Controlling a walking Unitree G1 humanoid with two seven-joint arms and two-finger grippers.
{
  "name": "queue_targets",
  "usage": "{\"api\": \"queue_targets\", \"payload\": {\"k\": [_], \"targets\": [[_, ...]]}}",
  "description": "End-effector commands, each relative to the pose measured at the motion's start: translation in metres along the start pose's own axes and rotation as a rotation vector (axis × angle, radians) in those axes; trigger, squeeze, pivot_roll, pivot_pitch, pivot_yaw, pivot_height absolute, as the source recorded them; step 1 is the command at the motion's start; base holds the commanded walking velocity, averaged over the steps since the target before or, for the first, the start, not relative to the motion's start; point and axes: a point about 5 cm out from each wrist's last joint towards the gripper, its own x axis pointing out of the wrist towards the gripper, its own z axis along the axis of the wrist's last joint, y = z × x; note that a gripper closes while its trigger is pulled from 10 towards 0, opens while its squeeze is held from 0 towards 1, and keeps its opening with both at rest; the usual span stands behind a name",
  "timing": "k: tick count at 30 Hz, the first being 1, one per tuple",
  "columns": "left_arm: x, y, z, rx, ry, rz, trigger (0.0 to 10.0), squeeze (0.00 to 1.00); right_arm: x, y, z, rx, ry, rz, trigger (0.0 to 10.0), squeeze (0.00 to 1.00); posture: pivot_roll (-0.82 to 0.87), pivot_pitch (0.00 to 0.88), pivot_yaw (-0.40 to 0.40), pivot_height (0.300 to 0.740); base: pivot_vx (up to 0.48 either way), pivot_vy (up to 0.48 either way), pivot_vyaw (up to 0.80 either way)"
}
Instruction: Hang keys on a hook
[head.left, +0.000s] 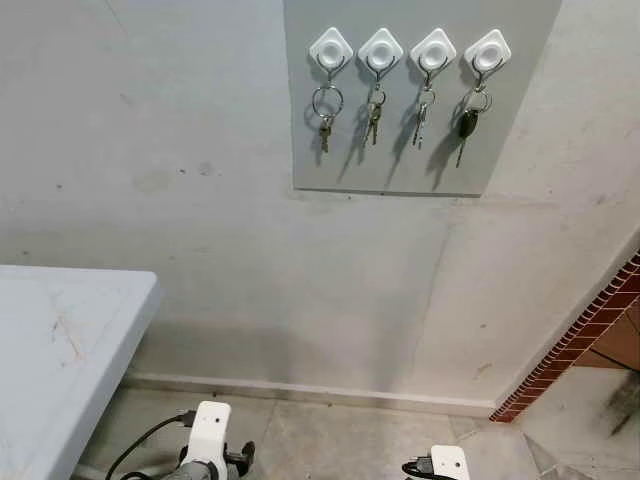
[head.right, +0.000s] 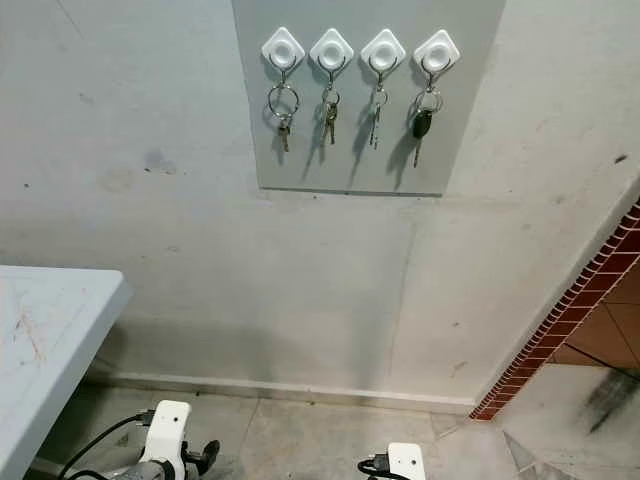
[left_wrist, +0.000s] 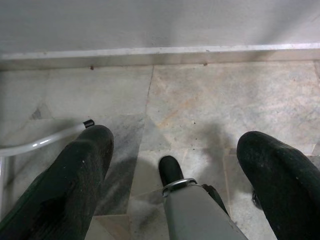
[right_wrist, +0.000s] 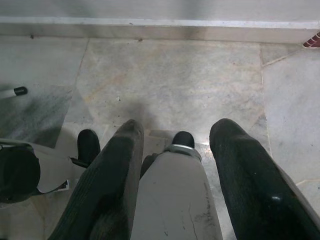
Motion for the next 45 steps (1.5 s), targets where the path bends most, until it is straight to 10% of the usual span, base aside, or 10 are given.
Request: {"api": "queue_targets", "payload": {"k": [1,21,28,45], "targets": [[-0.001,0.002,-0.001,0.02,0.004,0.001,10.0,0.0,0.0,0.002,0.0,0.02,0.005,0.0,10.0,0.0,-0.05,0.0,0.049,0.74,0.0,0.0,0.0],[0.0,-0.006,-0.004,0.033,0.014,-0.008,10.0,0.0,0.001,0.002,-0.002,0.016,0.028,0.003,10.0,0.0,-0.05,0.0,0.034,0.74,0.0,0.0,0.0],[-0.005,-0.009,-0.02,0.237,0.055,-0.071,10.0,0.0,-0.003,-0.01,-0.007,0.008,0.042,-0.019,10.0,0.0,-0.04,0.0,-0.005,0.74,0.0,0.0,0.0],[-0.003,-0.01,-0.015,0.198,0.049,-0.039,10.0,0.0,-0.002,-0.02,0.001,-0.002,0.03,-0.035,10.0,0.0,-0.04,0.0,-0.024,0.74,0.0,0.0,0.0]]}}
